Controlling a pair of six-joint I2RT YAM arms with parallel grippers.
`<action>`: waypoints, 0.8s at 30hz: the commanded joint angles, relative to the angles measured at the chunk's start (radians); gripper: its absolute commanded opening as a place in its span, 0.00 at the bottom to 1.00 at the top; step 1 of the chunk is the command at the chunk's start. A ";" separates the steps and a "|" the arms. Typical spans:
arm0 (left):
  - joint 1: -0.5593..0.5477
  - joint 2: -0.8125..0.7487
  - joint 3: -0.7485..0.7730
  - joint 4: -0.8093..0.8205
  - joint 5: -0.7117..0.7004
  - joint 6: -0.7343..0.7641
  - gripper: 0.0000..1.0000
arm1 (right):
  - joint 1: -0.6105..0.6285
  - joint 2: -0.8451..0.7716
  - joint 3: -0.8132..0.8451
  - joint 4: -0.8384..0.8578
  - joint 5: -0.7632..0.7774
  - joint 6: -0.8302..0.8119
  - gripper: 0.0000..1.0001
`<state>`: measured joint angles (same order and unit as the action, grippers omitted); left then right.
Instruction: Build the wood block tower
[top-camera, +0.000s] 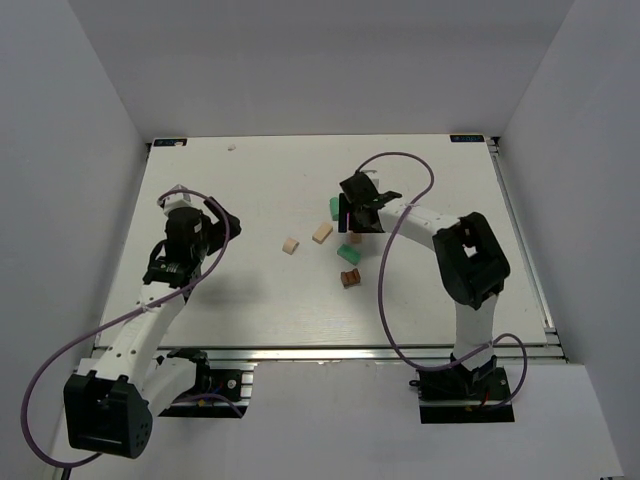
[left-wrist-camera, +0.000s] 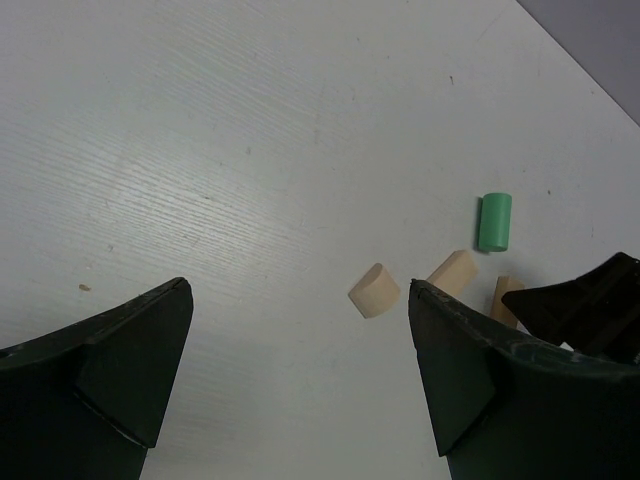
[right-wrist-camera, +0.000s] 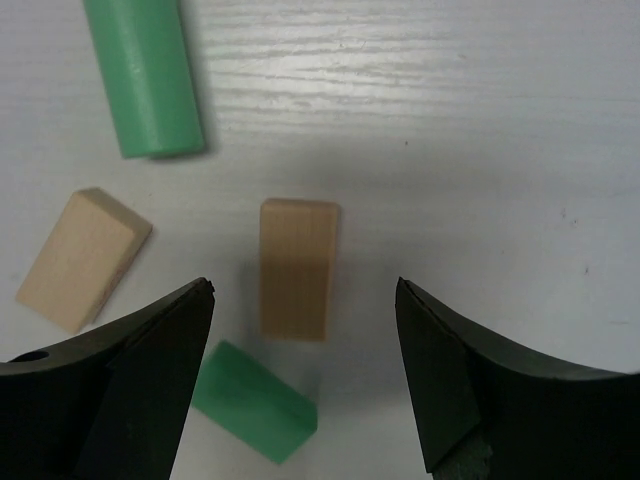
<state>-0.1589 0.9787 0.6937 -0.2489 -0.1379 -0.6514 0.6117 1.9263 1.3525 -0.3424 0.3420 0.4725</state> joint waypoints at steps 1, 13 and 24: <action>0.004 0.003 -0.005 0.019 0.004 0.012 0.98 | -0.004 0.066 0.083 -0.055 0.092 0.031 0.78; 0.002 0.020 -0.008 0.022 0.004 0.010 0.98 | -0.003 0.093 0.089 -0.026 0.072 0.034 0.27; 0.004 0.014 -0.011 0.007 0.000 0.015 0.98 | -0.062 -0.082 -0.053 0.019 0.111 -0.098 0.17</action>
<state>-0.1589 1.0054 0.6937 -0.2398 -0.1383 -0.6449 0.5930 1.9060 1.3216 -0.3534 0.4129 0.4290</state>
